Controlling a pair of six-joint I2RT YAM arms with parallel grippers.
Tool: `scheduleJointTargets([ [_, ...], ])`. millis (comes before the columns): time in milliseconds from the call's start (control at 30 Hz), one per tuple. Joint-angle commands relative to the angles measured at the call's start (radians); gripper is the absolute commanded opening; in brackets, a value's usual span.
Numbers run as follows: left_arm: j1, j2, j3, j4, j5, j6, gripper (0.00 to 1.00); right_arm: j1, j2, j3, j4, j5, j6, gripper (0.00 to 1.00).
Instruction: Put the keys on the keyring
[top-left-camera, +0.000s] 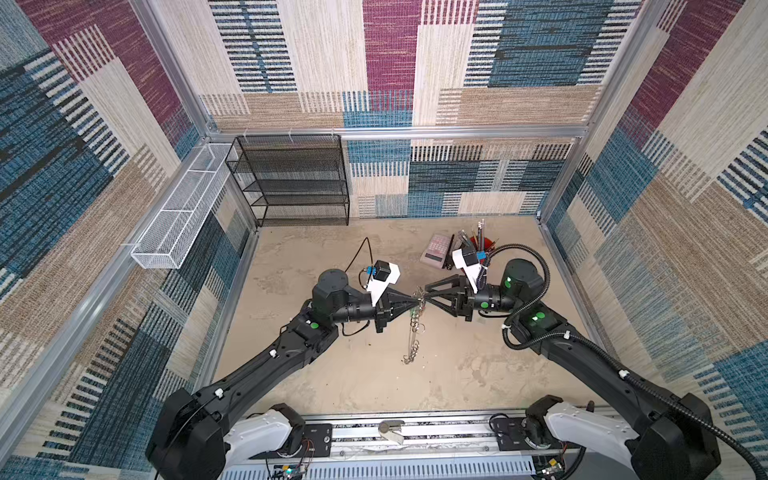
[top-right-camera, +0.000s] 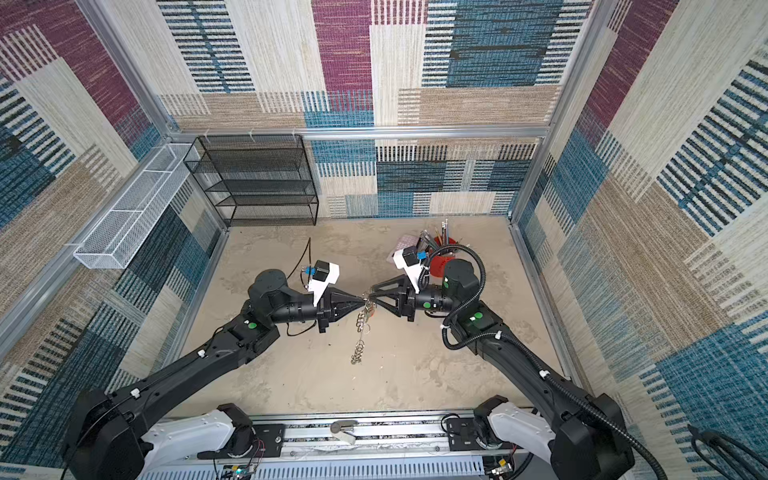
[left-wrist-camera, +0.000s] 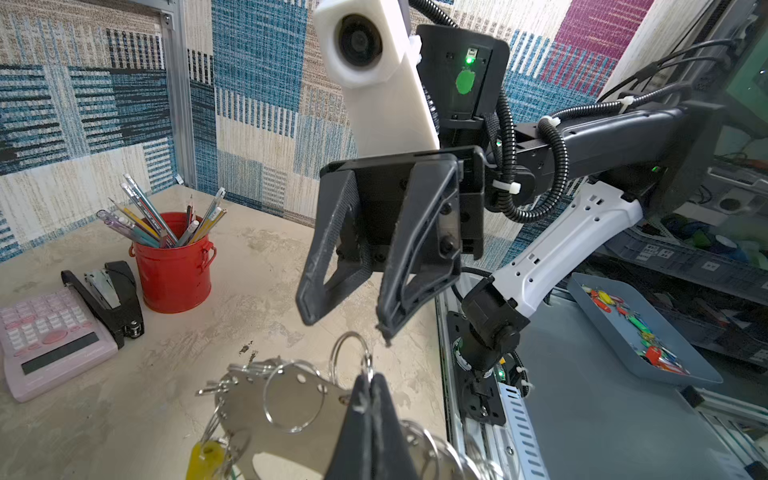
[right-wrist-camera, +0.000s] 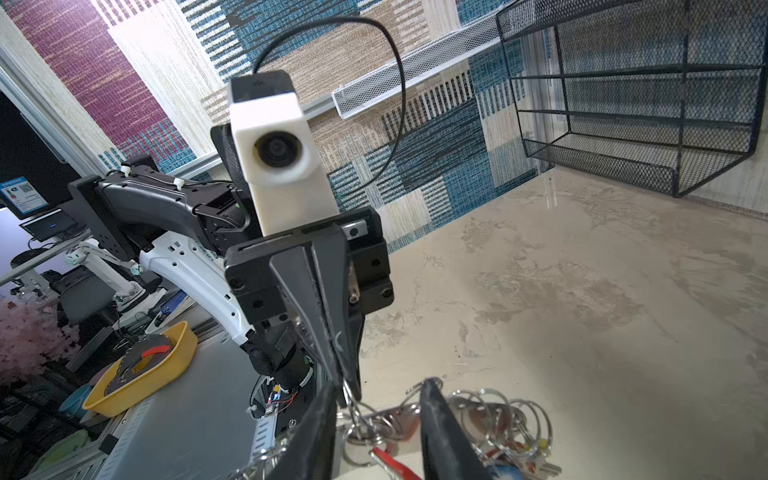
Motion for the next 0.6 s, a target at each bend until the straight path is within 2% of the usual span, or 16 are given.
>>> scheduleJointTargets([
  [0, -0.001, 0.007, -0.005, 0.078, 0.008, -0.037, 0.00, 0.001, 0.011, 0.010, 0.039, -0.010, 0.018, 0.34],
  [133, 0.000, 0.007, -0.008, 0.068, -0.034, -0.038, 0.00, 0.001, -0.003, 0.005, 0.022, 0.010, 0.015, 0.34],
  [200, 0.002, 0.006, -0.021, 0.093, -0.055, -0.059, 0.00, -0.001, -0.027, -0.003, -0.003, 0.038, 0.002, 0.39],
  [333, 0.005, 0.013, -0.043, 0.181, -0.032, -0.124, 0.00, -0.005, -0.064, -0.022, -0.076, 0.074, -0.030, 0.46],
  [567, 0.008, 0.042, -0.058, 0.384, 0.003, -0.264, 0.00, -0.006, -0.077, -0.100, -0.078, 0.079, -0.020, 0.45],
])
